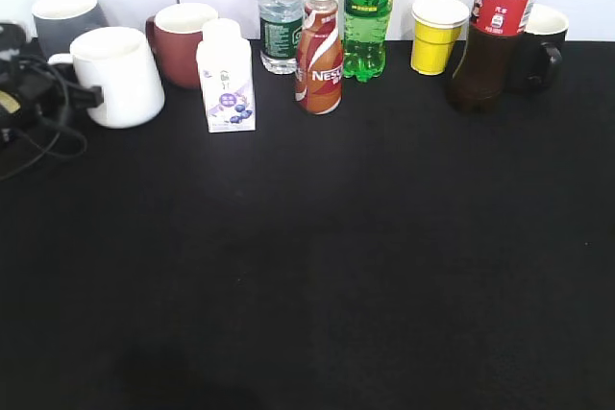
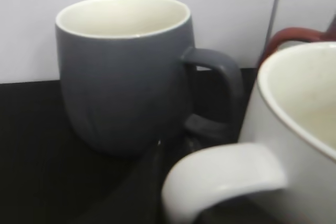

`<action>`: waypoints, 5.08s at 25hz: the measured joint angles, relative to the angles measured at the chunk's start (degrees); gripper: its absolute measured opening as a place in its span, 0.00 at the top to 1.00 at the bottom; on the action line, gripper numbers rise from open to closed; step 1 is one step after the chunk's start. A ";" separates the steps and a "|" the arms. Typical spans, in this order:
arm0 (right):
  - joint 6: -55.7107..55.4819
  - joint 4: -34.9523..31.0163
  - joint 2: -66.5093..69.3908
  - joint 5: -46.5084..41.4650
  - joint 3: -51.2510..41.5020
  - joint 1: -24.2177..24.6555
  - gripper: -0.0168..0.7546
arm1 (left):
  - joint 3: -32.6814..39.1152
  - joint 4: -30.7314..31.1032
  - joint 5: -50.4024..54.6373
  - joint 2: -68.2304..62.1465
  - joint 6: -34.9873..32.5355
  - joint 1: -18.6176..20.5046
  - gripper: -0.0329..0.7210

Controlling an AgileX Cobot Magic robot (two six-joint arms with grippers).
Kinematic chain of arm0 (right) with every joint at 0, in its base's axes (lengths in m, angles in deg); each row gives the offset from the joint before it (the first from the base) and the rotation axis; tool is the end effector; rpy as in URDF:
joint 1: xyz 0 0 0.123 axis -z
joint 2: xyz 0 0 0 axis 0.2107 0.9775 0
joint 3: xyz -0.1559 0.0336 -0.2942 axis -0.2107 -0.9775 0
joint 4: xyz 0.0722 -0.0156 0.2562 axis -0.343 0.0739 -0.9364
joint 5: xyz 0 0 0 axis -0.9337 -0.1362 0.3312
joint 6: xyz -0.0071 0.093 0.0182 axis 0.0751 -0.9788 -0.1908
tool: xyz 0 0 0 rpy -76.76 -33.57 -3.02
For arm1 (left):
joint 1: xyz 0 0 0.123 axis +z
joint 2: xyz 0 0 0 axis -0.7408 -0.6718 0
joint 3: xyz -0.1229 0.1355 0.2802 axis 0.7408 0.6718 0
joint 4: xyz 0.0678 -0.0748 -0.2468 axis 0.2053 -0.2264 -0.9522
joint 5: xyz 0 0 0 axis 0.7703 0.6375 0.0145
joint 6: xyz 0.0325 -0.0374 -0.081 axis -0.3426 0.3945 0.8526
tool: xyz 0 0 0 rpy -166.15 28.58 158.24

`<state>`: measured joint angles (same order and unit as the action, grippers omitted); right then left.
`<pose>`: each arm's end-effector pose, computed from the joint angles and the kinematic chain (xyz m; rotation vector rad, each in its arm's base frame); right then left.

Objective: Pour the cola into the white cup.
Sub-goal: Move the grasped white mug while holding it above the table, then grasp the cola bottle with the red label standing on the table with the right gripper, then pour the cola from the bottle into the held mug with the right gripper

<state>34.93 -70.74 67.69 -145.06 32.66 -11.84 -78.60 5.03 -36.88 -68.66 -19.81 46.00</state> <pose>-0.0393 0.0002 0.2856 0.0245 2.0113 0.0082 0.4283 -0.0234 0.1501 0.0943 1.7769 -0.1226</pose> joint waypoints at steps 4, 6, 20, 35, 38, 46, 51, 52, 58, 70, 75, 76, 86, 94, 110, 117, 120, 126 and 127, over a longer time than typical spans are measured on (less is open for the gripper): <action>0.00 0.00 0.00 0.00 0.00 0.00 0.24 | 9.79 0.51 0.81 9.51 -0.65 0.00 0.87; 0.00 0.00 0.00 0.00 0.00 0.00 0.24 | 14.81 0.56 0.19 16.78 -0.70 0.00 0.87; 0.00 -1.82 7.36 30.09 -0.81 0.00 0.24 | 29.53 6.87 4.56 39.08 3.19 -14.39 0.87; 2.29 -6.79 91.99 116.67 -1.63 -14.85 0.22 | 29.60 9.37 3.08 39.08 3.21 -17.97 0.87; 1.42 -7.41 103.47 123.65 3.49 -15.19 0.11 | 29.60 9.37 2.91 39.08 3.21 -17.97 0.87; 1.06 -12.07 116.77 123.14 18.81 -15.19 0.11 | 29.60 9.37 2.47 39.08 3.26 -17.97 0.87; 1.47 -12.29 122.39 121.49 26.40 -15.19 0.12 | 29.60 9.37 2.47 39.08 3.26 -17.97 0.87; 1.47 -12.29 123.52 121.43 27.46 -15.19 0.13 | 29.60 9.37 2.47 39.08 3.26 -17.97 0.87; 1.54 -12.52 127.44 121.57 31.23 -15.19 0.28 | 29.60 9.37 1.84 39.08 3.26 -17.97 0.87; 4.84 -8.78 114.75 125.52 18.70 -16.12 0.48 | 29.60 9.37 1.65 39.08 3.26 -17.97 0.87; 6.92 -1.69 101.07 120.77 12.05 -25.03 0.49 | 29.60 9.51 1.65 39.08 3.26 -17.97 0.87; 9.04 1.63 100.09 119.59 12.03 -27.22 0.49 | 29.60 9.51 1.65 39.08 3.26 -17.97 0.87; 43.65 16.49 99.31 109.43 12.03 -31.35 0.49 | 29.60 16.78 9.52 39.08 8.39 -18.01 0.87; 65.26 16.49 99.31 109.36 12.03 -31.35 0.49 | 29.60 21.50 8.93 39.08 8.54 -18.08 0.87; 83.25 12.98 99.31 112.84 13.66 -31.35 0.49 | 29.60 24.53 10.64 39.08 8.54 -18.15 0.87; 87.24 11.52 99.31 113.86 14.79 -31.35 0.50 | 29.60 24.65 9.51 39.08 8.54 -18.15 0.87; 87.70 11.52 99.31 113.86 14.91 -31.35 0.50 | 29.60 24.65 8.88 39.08 8.54 -18.15 0.87; 87.89 11.38 99.24 113.93 14.91 -31.35 0.50 | 29.60 24.70 8.93 39.08 8.39 -18.15 0.87; 87.89 11.24 99.24 113.93 14.91 -31.35 0.50 | 29.60 24.70 8.93 39.08 8.39 -18.15 0.87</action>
<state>122.82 -59.49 166.93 -31.13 47.57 -43.19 -49.01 29.74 -27.95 -29.59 -11.42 27.85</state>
